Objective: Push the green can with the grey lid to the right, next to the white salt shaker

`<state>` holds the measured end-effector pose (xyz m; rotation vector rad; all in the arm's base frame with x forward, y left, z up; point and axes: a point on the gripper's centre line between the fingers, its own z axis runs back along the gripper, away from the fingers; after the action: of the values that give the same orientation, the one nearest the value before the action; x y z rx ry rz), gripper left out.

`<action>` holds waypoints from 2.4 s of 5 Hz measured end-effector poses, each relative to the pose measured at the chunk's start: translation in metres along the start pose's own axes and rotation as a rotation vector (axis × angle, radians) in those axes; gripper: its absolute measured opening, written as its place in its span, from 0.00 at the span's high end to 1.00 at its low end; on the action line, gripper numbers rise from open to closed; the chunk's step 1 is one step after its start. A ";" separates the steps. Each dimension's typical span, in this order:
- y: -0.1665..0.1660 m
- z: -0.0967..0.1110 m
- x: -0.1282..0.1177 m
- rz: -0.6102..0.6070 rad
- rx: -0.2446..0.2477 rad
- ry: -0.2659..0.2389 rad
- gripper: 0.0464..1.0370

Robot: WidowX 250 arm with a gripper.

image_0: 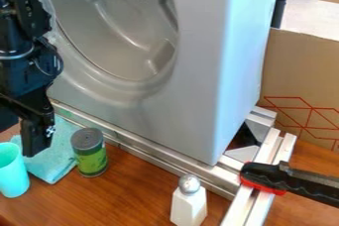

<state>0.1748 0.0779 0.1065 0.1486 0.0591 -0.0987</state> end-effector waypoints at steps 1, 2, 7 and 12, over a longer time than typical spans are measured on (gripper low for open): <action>-0.001 -0.002 -0.001 -0.003 -0.003 0.008 0.04; 0.006 -0.012 0.014 -0.051 0.000 -0.013 0.04; 0.049 -0.049 0.064 -0.090 0.114 -0.073 0.04; 0.056 -0.088 0.085 -0.055 0.021 -0.055 0.04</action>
<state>0.2601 0.1380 0.0224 0.1649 0.0072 -0.1584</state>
